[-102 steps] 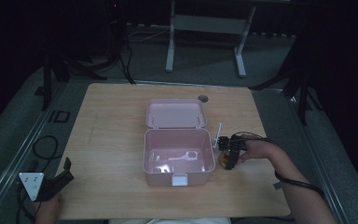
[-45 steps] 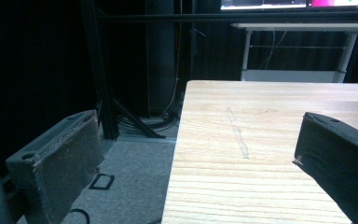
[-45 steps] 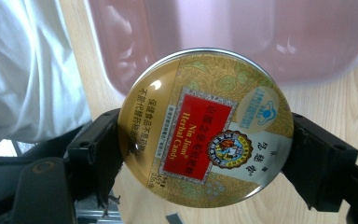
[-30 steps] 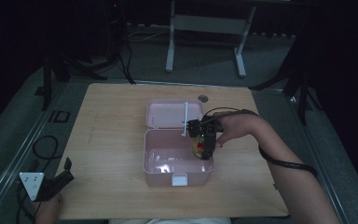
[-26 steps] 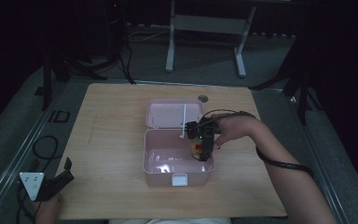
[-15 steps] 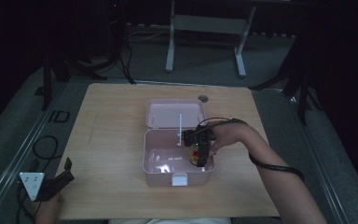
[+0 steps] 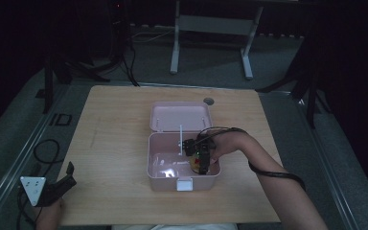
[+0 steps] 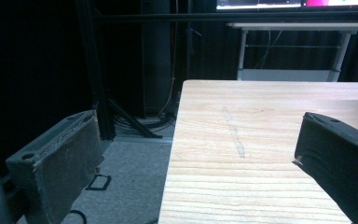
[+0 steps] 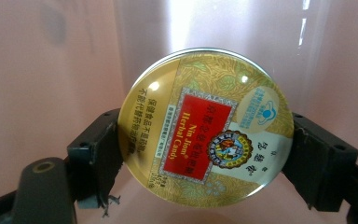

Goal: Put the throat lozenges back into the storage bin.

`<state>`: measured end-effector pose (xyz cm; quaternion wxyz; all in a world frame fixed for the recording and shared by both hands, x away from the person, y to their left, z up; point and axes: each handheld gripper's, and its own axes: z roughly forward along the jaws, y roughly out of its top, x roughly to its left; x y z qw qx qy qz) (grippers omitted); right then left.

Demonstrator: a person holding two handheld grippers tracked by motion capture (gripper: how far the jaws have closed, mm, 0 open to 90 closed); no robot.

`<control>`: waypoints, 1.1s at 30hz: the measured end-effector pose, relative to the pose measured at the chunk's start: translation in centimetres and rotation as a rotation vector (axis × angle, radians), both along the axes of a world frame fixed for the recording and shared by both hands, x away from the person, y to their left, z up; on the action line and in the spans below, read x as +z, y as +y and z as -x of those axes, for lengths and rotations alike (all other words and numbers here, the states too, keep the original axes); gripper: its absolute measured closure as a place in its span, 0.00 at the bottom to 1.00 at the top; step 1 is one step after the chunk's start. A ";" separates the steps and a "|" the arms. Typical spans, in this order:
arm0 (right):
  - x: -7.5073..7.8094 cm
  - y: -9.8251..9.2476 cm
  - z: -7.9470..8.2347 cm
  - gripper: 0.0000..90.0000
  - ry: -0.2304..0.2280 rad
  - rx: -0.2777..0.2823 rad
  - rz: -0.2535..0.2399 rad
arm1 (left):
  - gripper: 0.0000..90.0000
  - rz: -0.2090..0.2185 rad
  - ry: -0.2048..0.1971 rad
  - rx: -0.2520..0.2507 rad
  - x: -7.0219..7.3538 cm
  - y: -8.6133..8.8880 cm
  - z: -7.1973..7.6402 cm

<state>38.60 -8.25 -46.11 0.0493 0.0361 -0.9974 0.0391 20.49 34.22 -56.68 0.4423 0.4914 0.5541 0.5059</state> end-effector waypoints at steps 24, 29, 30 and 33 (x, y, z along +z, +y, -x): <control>-0.4 0.2 -0.4 0.18 0.000 -0.066 0.015 | 0.01 0.000 0.001 -0.007 0.0 0.0 0.0; 0.7 0.1 -0.4 0.18 -0.018 -0.066 -0.010 | 0.01 0.001 0.001 -0.007 0.0 0.0 0.0; 1.0 0.1 -0.4 0.18 -0.020 -0.067 -0.015 | 0.01 0.000 0.000 -0.006 0.0 0.0 0.0; 2.7 -0.3 -0.4 0.14 -0.027 -0.071 -0.057 | 0.01 0.000 0.001 -0.006 0.0 0.0 0.0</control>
